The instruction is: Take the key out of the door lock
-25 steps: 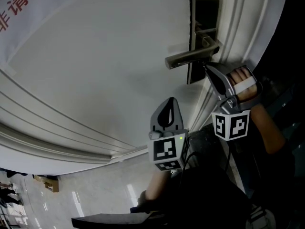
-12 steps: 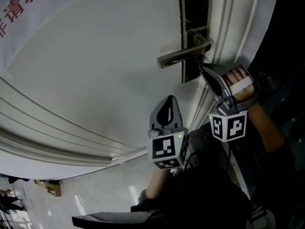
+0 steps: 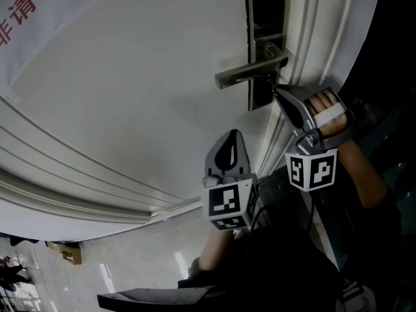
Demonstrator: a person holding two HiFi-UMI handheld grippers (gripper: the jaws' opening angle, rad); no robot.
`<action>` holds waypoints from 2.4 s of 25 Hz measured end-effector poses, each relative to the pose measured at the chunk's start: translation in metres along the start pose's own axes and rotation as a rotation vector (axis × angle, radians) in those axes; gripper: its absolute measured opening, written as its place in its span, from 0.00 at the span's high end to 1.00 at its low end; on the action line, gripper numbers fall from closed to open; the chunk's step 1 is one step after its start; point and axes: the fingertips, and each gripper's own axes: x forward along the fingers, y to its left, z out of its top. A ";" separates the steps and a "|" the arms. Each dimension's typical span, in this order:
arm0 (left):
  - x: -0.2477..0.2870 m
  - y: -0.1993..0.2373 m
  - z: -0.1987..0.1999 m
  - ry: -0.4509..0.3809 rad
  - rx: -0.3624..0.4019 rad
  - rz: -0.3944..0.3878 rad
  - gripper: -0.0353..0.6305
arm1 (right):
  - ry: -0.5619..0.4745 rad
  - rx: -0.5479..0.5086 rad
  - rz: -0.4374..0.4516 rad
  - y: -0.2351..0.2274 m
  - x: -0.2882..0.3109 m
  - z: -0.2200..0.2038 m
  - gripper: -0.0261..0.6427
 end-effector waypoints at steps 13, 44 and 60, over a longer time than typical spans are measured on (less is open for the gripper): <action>0.002 -0.002 0.002 0.003 0.001 0.003 0.95 | 0.000 0.006 -0.004 -0.001 -0.001 -0.002 0.94; 0.015 0.016 0.006 -0.008 0.001 -0.010 0.95 | 0.011 0.027 -0.003 -0.002 -0.003 0.002 0.94; 0.017 0.021 0.009 -0.021 0.005 -0.012 0.95 | 0.015 0.061 -0.015 -0.002 -0.009 0.001 0.94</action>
